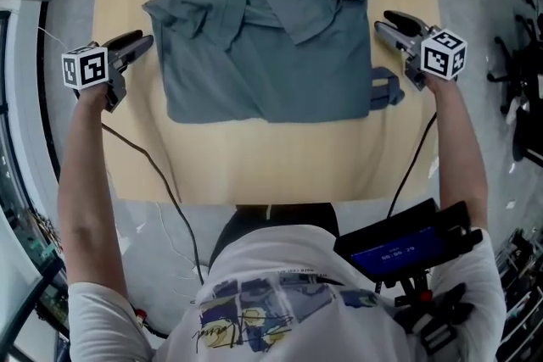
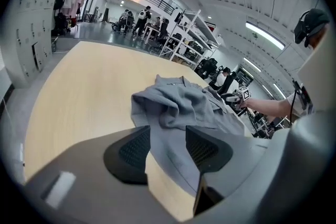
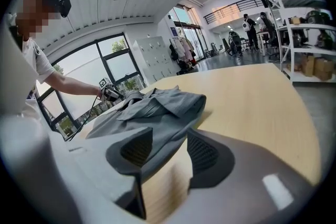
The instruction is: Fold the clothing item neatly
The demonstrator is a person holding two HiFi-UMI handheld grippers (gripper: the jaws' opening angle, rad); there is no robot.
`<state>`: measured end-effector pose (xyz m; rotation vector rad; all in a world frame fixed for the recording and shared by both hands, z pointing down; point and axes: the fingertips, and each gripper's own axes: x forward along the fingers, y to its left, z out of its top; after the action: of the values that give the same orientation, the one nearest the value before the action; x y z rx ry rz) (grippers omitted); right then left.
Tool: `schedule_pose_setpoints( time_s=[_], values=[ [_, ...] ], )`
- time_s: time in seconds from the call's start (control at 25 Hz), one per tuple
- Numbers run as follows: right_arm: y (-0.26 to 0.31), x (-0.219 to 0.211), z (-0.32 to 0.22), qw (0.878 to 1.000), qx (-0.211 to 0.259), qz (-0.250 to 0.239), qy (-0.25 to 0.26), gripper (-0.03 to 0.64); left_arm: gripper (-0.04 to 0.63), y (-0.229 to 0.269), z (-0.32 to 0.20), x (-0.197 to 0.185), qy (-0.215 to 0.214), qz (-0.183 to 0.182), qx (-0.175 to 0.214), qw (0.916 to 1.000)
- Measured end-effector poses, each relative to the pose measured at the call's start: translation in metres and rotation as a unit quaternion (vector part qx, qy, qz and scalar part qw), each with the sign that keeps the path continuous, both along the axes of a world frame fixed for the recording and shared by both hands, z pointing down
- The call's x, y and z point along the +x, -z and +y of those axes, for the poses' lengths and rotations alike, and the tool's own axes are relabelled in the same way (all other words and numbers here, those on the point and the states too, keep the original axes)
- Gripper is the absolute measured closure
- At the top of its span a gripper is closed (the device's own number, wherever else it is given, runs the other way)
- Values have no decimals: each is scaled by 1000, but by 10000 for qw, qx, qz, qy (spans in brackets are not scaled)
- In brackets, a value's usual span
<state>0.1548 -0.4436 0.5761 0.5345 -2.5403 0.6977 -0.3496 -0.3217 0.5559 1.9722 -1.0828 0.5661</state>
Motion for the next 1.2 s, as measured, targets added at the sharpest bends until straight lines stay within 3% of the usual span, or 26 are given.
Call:
schedule_pose_setpoints(
  time_s=[0.4, 0.64, 0.96, 1.2],
  values=[
    [35, 4, 59, 9977, 466, 499, -37, 422, 373, -5, 79, -4, 318, -101, 131, 9994],
    [76, -4, 122, 9956, 814, 417, -212, 422, 374, 6, 164, 8, 250, -173, 312, 9990],
    [108, -23, 225, 9891, 1321, 496, -429, 426, 392, 56, 256, 22, 221, -192, 1218, 9921],
    [140, -42, 355, 9869, 1538, 346, -349, 439, 446, 107, 346, 87, -227, -82, 1951, 9805]
  ],
)
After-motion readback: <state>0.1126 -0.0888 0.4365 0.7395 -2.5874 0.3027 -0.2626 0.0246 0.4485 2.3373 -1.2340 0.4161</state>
